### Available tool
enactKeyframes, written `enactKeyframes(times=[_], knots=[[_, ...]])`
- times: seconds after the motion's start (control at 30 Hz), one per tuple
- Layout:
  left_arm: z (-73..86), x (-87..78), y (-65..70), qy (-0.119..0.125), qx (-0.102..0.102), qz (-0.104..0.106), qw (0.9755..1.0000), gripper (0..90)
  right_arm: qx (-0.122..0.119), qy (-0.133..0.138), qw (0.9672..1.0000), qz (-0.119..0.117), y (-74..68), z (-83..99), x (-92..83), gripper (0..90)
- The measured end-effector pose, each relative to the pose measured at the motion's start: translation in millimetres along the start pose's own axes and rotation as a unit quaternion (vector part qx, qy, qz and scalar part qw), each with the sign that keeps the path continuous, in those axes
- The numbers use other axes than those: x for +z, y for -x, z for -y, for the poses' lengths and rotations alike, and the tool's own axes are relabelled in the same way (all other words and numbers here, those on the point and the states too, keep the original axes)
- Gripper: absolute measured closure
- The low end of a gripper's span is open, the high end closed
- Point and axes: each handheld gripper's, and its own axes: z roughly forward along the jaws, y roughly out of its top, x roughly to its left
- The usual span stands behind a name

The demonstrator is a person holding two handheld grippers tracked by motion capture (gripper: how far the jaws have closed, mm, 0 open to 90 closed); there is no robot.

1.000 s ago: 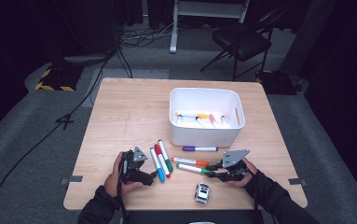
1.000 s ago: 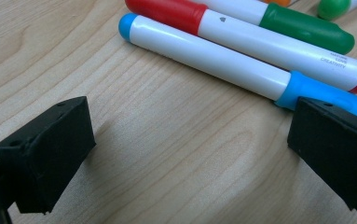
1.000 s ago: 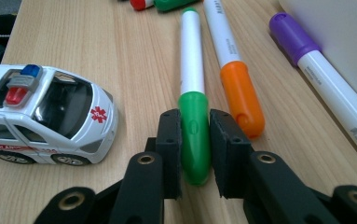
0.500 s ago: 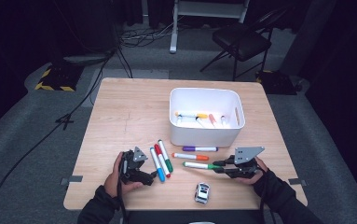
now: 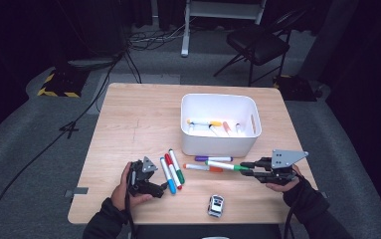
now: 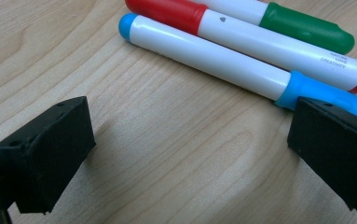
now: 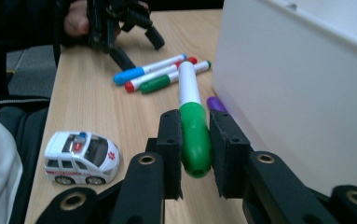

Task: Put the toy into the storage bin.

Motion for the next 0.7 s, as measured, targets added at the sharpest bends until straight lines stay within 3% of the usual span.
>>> enactKeyframes(times=[0.3, 0.7], knots=[[0.0, 0.0, 0.0, 0.0, 0.0, 0.0, 1.0, 0.6, -0.011, 0.025, 0.9995, 0.016, 6.5, -26.0, -20.9, 75.4], [0.0, 0.0, 0.0, 0.0, 0.0, 0.0, 1.0, 0.6, -0.03, 0.04, 0.9966, 0.065, 37.0, -68.3, -52.0, 75.4]])
